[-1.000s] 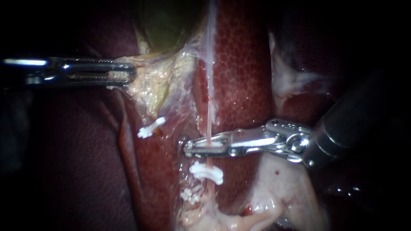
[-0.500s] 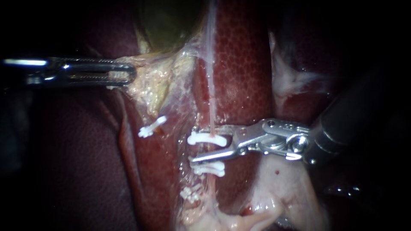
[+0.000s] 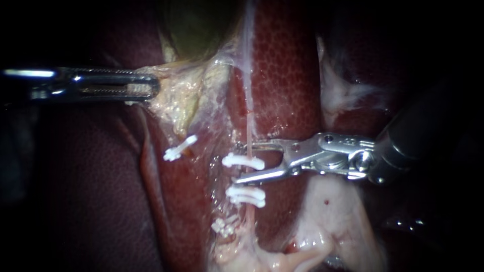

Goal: Going back third clip right tube

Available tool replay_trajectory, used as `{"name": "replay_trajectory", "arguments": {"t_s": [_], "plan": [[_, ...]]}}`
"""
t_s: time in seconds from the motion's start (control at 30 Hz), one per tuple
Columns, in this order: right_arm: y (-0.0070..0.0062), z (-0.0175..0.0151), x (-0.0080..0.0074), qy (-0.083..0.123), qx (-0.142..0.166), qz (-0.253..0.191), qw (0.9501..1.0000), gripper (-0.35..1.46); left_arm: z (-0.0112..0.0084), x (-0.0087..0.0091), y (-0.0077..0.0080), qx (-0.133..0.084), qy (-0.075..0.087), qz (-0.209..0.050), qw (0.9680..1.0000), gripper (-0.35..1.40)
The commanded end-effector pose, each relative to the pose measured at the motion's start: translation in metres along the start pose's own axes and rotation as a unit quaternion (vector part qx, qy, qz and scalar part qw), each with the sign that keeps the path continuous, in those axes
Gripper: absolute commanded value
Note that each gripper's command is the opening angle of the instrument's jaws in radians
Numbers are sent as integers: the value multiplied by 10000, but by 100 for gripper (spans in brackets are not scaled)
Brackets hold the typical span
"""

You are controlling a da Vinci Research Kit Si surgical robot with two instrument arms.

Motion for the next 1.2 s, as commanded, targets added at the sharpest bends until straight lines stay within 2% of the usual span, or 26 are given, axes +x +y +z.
{"name": "replay_trajectory", "arguments": {"t_s": [0.03, 0.27, 0.53, 0.73, 0.9, 1.2], "plan": [[0, -5, 0, -3, 14, 0, 10000, 60, 0, 0, 0, 2, 0, 0, 10000, -10], [-10, -42, 4, -28, 119, -104, 9999, 60, -1, 0, 0, 3, 0, 1, 10000, -10], [-29, -88, 43, -43, 258, -516, 9983, 60, 0, 0, 0, 1, 0, 1, 10000, -8], [-39, -102, 65, -32, 301, -662, 9973, 60, 3, 3, 0, -10, -6, 8, 10000, -5], [-44, -102, 67, -34, 312, -720, 9969, 60, 14, 15, 0, -62, -48, 36, 10000, -5], [-45, -102, 66, -34, 297, -724, 9969, 60, 48, 41, -10, 27, 147, 119, 9998, -5]]}}
